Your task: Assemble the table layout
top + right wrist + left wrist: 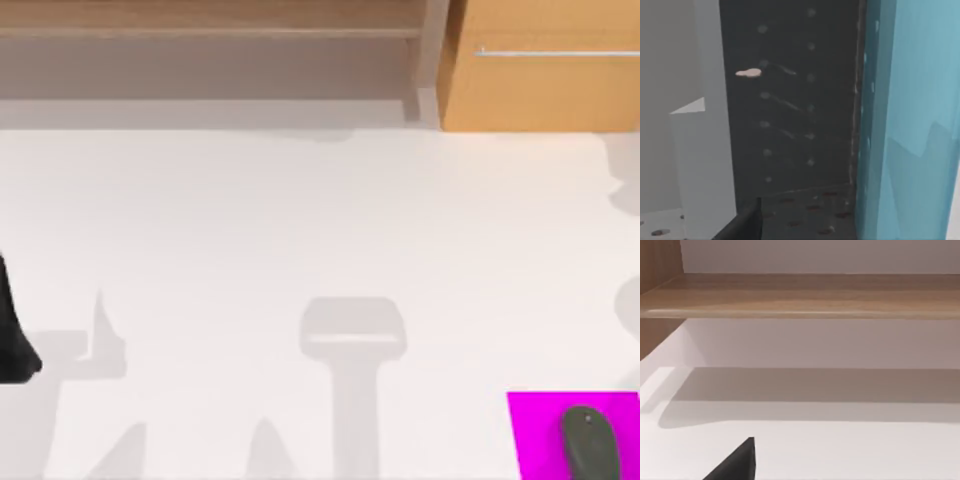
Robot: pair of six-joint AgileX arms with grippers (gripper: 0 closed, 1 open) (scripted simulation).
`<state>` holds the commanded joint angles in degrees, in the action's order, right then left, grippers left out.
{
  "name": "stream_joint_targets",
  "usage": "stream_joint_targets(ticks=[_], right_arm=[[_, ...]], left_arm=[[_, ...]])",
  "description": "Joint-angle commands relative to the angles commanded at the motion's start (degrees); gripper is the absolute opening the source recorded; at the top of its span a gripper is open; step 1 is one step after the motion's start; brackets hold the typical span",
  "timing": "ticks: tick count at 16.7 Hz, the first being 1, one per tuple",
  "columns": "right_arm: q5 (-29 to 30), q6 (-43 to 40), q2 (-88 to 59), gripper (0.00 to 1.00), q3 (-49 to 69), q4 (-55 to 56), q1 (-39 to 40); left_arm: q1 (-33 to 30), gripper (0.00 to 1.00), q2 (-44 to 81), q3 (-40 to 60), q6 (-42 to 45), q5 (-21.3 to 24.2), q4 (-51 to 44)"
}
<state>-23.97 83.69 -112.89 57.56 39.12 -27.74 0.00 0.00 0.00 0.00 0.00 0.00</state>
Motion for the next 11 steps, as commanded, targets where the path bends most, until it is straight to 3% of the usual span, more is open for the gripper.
stream_joint_targets(ticks=[11], right_arm=[[-3.69,-1.17,7.67,1.0,-11.09,2.95,-3.72]], left_arm=[[0.0,1.0,0.0,0.0,0.0,0.0,0.0]])
